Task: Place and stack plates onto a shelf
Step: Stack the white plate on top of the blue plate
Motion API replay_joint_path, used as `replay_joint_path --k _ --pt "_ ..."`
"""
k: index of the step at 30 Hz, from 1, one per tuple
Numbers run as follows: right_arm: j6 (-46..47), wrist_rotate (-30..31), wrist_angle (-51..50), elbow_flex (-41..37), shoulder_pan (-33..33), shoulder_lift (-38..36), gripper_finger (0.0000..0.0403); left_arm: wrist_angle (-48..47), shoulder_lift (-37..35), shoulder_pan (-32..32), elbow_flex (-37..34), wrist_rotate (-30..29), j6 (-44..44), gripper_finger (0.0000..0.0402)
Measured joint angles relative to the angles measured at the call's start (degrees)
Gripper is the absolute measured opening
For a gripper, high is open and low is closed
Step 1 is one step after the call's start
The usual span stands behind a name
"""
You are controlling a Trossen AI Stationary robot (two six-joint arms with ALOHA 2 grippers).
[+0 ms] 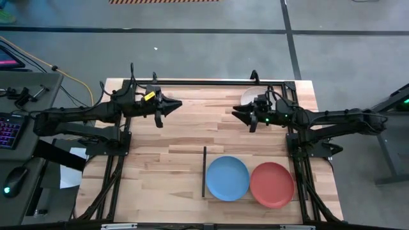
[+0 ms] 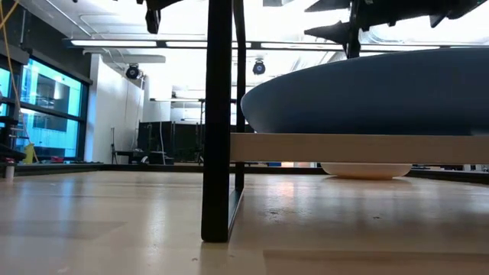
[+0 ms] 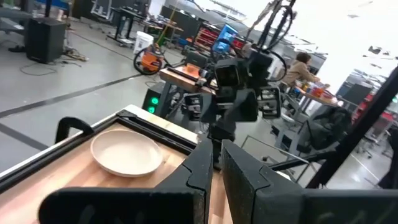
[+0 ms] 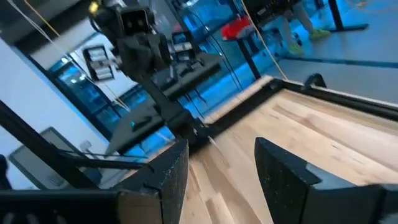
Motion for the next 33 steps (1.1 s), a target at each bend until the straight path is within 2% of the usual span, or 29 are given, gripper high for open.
replay_joint_path --k 4,7,12,18,24,29,33 --pt "-2.5 -0.1 0.6 0.8 0.1 0.0 0.0167 0.1 1.1 -2.3 0.0 -0.5 0.9 0.0023" --pt "-7.4 -0.1 0.8 2.1 0.1 -0.1 0.0167 0.0 2.9 -4.1 0.0 -2.9 1.7 0.0023" --pt "-11.5 -0.4 0.8 2.9 0.1 -0.1 0.0167 11.1 7.0 -5.7 -2.8 -4.7 1.8 0.0023" --pt "-12.7 -2.6 0.0 2.9 0.1 -0.1 0.0166 14.0 7.8 -5.4 -2.9 -4.5 4.7 0.0023" --pt "-13.0 -2.7 -0.8 2.9 0.1 -0.1 0.013 14.4 7.2 -5.2 -2.9 -4.8 10.2 0.0023" --pt "-12.6 -2.7 -1.5 2.9 0.1 -0.1 0.01 14.0 7.3 -5.2 -2.9 -4.8 9.4 0.0023" --pt "-9.7 -1.9 -1.5 2.9 0.1 -0.1 0.0095 14.0 7.3 -5.2 -2.9 -4.8 9.4 0.0024"
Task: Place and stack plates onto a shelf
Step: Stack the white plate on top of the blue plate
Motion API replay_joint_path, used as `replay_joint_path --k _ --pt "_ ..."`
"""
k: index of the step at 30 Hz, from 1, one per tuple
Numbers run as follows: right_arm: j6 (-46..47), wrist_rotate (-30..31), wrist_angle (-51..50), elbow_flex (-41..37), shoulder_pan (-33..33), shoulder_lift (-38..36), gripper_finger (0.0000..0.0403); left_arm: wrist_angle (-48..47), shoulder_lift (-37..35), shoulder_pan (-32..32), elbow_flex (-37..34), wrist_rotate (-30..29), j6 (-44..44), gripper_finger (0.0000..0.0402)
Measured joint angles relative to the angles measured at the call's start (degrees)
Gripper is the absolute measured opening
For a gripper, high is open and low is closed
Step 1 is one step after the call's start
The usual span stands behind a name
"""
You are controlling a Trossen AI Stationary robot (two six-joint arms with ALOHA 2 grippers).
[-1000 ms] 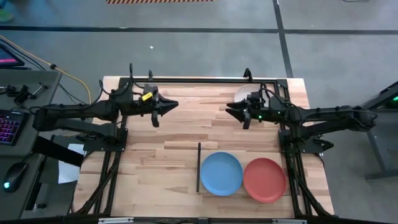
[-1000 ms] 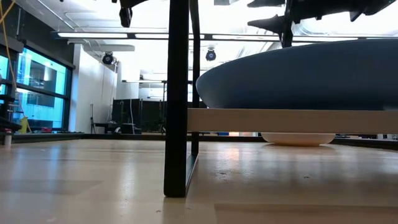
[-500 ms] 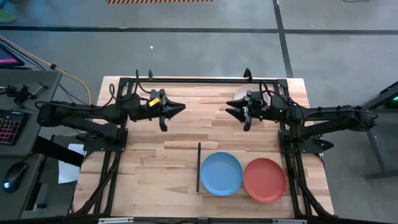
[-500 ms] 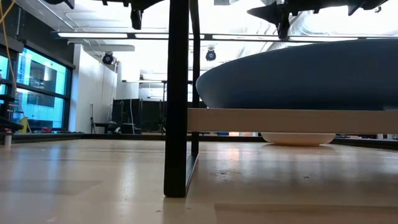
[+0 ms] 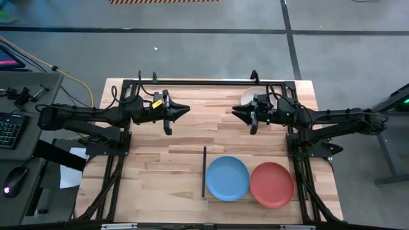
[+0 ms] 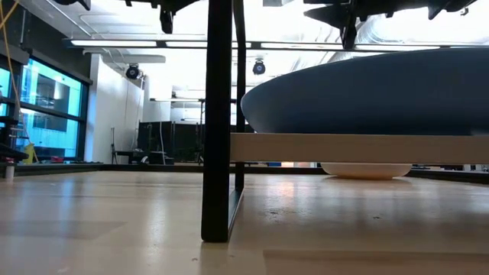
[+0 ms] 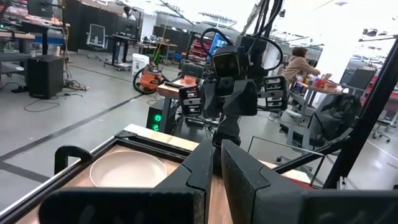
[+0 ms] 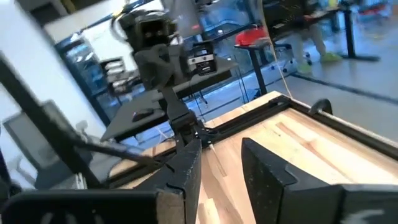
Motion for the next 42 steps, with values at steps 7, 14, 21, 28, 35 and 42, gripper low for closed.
replay_joint_path --k 7,14,21,28,35,42 --pt "11.3 11.6 -11.3 0.0 -2.3 0.0 0.0095 0.0 0.0 0.0 0.0 0.0 -0.1 0.0024" --pt "29.6 15.2 -40.5 0.0 -8.0 1.4 0.0095 0.0 0.0 0.0 0.0 -0.1 -0.2 0.0024" --pt "46.9 14.6 -60.8 -1.4 -13.6 2.3 0.0095 -0.2 0.0 0.0 0.0 -0.1 -0.2 0.0024" --pt "55.8 12.3 -54.8 -10.6 -17.8 2.2 0.0095 -0.4 0.0 0.0 0.0 -0.1 -0.2 0.0024" --pt "62.5 15.1 -44.1 -15.8 -20.0 2.2 0.0095 -0.4 0.0 0.0 0.0 -0.1 -0.2 0.0024" --pt "62.9 17.2 -44.8 -16.2 -22.3 2.3 0.0095 -0.6 0.0 0.0 0.0 -0.1 -1.6 0.0024"
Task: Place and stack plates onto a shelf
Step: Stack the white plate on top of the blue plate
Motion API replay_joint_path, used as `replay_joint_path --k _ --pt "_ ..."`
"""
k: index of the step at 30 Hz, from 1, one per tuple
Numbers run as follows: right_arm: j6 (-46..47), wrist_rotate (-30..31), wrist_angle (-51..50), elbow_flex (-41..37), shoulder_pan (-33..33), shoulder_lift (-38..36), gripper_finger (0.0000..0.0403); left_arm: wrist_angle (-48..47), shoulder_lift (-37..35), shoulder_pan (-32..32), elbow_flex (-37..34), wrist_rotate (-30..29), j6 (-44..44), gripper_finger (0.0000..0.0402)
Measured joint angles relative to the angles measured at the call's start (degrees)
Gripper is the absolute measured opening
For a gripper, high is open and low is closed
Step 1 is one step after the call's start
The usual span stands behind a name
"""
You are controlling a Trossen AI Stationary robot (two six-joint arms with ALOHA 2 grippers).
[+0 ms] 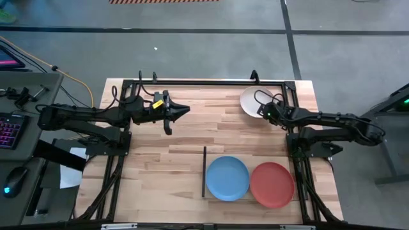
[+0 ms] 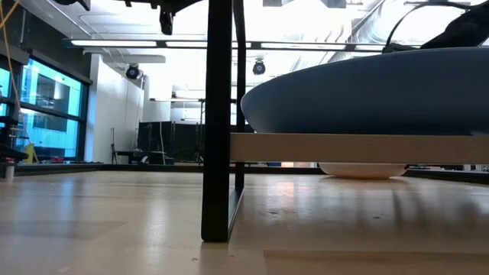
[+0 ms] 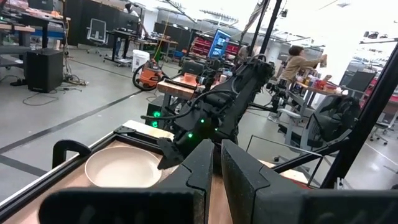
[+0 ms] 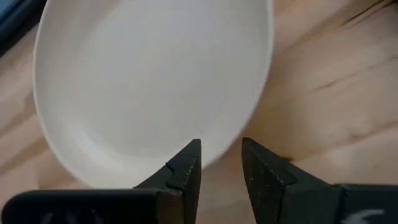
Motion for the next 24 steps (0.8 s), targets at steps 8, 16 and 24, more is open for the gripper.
replay_joint_path --k 8,16,24 --pt "2.0 1.1 0.0 0.0 -4.8 0.0 0.0094 -0.7 0.0 0.0 0.0 0.0 0.0 0.0024" --pt "1.8 -0.4 0.1 0.0 -8.4 1.6 0.0094 -0.7 0.0 0.0 0.0 0.0 0.0 0.0023" --pt "1.6 -1.5 2.8 0.0 -9.5 5.6 0.0091 -0.7 0.0 0.0 0.0 0.0 0.0 0.0023"
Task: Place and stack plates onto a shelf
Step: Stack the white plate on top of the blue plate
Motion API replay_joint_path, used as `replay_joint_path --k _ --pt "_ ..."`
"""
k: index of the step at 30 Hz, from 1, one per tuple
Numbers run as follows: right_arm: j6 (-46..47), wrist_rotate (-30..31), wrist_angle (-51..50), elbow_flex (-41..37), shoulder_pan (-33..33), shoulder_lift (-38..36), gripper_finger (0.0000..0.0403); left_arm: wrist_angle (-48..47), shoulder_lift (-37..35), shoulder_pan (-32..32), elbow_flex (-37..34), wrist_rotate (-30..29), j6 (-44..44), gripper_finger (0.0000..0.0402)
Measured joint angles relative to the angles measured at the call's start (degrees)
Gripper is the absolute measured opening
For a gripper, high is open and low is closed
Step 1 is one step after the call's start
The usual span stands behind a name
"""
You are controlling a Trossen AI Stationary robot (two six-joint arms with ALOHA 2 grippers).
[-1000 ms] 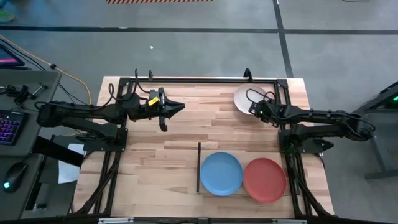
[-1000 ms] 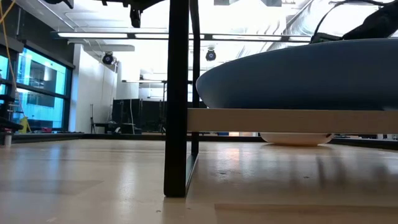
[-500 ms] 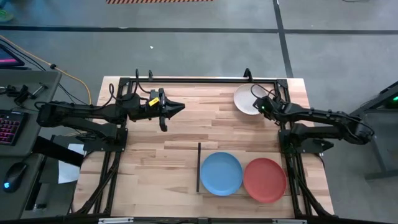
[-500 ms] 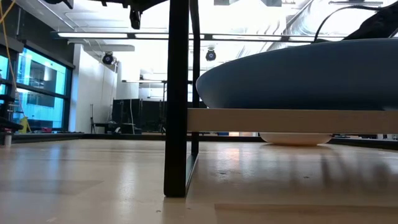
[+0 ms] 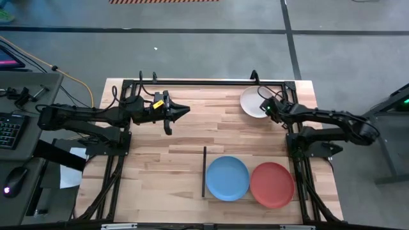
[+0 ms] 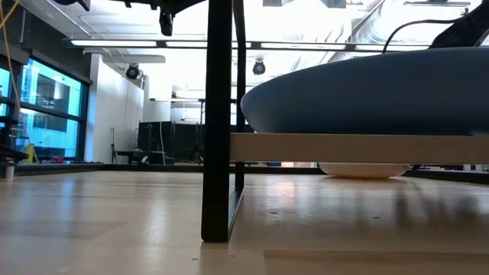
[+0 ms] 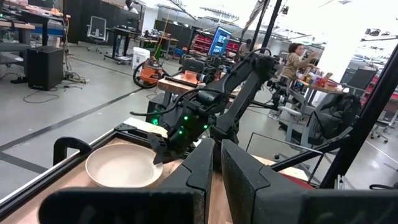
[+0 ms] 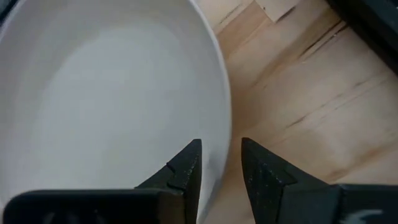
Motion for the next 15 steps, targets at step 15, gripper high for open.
replay_joint_path --k 15 --pt "-8.5 2.6 0.4 2.7 -0.5 -4.9 0.0002 0.2 -0.7 0.0 0.0 -1.6 0.0 0.0023"
